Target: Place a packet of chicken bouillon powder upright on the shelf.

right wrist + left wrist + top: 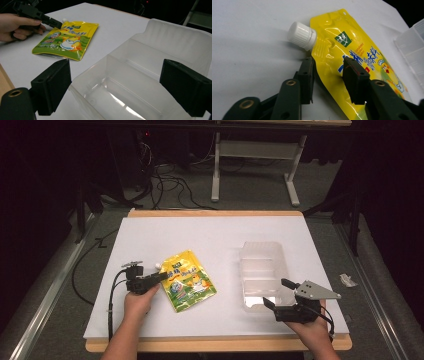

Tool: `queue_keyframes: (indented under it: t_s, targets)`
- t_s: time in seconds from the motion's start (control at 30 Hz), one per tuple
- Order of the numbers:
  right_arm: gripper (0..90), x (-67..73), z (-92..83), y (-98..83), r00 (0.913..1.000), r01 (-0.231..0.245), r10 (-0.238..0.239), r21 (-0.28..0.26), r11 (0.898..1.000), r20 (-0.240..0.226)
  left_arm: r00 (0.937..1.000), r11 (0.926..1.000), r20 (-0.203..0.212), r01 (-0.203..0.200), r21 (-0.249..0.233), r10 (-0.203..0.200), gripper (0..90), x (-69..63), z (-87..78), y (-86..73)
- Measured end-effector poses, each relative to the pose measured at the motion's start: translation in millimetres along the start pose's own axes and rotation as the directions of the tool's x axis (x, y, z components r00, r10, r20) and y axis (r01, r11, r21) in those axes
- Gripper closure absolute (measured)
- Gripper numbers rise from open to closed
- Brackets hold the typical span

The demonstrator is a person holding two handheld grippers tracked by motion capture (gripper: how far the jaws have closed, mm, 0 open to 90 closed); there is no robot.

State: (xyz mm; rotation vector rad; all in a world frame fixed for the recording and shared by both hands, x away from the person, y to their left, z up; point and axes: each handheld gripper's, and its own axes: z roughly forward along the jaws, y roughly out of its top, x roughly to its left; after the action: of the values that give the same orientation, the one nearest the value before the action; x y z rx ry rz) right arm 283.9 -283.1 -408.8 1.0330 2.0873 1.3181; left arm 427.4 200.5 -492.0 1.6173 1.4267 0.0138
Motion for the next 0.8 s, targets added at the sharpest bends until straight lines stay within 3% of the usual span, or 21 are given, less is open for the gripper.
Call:
queue_keyframes:
  t_s: [0.2, 0.27, 0.4, 0.43, 0.5, 0.8]
  targets:
    - [10.9, -0.5, 1.5, -0.3, 1.0000, -0.004, 0.004, 0.006, 1.000, 0.005, 0.9999, 0.9999, 0.013, 0.007, 0.013, -0.007, 71.5, -0.1, 1.9, 0.1]
    - [11.1, -0.7, 1.6, -0.4, 1.0000, -0.004, 0.004, 0.009, 1.000, 0.006, 0.9998, 0.9996, 0.012, -0.013, 0.026, 0.013, 76.2, -1.2, 2.2, -0.3]
    - [11.5, -0.4, -0.7, -0.5, 1.0000, -0.004, 0.004, 0.006, 1.000, 0.009, 0.9961, 0.9960, -0.007, -0.088, 0.015, 0.088, 88.5, -9.7, 2.5, -2.0]
    - [11.5, -1.0, -0.9, -0.5, 0.9999, -0.006, 0.006, 0.004, 1.000, 0.010, 0.9961, 0.9960, -0.007, -0.088, 0.015, 0.088, 90.0, -9.7, 2.5, -2.0]
    - [11.6, -1.8, -1.5, -0.6, 0.9999, -0.005, 0.005, 0.001, 1.000, 0.012, 0.9903, 0.9910, -0.036, -0.134, 0.002, 0.134, 90.0, -15.1, 1.9, -3.9]
    - [11.7, -1.7, -1.9, -0.6, 0.9999, -0.001, 0.001, -0.007, 1.000, 0.013, 0.9766, 0.9774, -0.079, -0.204, -0.053, 0.200, 90.0, -27.9, -4.7, -6.9]
